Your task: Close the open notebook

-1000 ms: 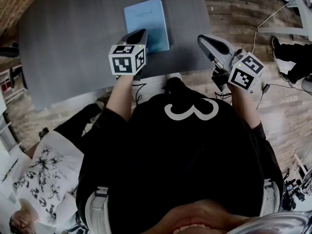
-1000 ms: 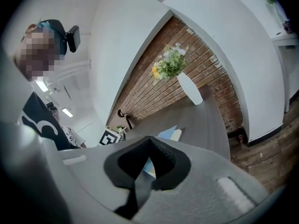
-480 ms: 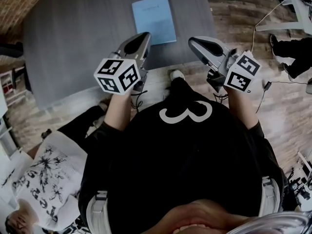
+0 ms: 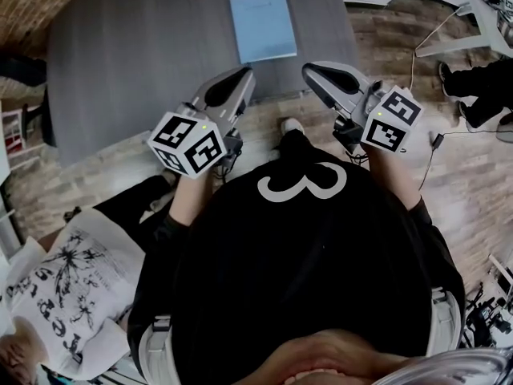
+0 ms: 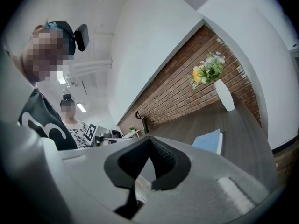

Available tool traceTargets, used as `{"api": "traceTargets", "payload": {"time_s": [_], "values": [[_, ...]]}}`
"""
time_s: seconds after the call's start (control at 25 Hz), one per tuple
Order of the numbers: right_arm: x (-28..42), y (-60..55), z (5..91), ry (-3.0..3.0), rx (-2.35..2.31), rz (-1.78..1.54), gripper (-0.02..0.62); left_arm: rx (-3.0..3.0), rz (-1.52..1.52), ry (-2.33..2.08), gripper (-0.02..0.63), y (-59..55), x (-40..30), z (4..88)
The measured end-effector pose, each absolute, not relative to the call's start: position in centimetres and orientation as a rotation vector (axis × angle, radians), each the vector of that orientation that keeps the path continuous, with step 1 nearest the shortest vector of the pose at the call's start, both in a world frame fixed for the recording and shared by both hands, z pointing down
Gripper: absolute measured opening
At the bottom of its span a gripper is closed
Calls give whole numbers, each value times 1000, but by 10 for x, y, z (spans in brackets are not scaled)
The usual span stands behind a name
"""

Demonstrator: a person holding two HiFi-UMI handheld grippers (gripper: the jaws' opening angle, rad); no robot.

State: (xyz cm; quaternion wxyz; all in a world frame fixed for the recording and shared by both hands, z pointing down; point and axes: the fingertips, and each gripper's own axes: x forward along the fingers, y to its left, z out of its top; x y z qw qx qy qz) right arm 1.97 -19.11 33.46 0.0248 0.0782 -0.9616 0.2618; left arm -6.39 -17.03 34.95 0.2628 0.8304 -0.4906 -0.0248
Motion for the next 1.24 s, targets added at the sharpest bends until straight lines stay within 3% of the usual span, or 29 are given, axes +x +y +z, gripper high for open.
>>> {"api": "traceTargets", "payload": {"time_s": [1.24], "values": [[4,-140,325,-2977,338,692,0,2313,0,-1335,12,-121,-68,337]]}}
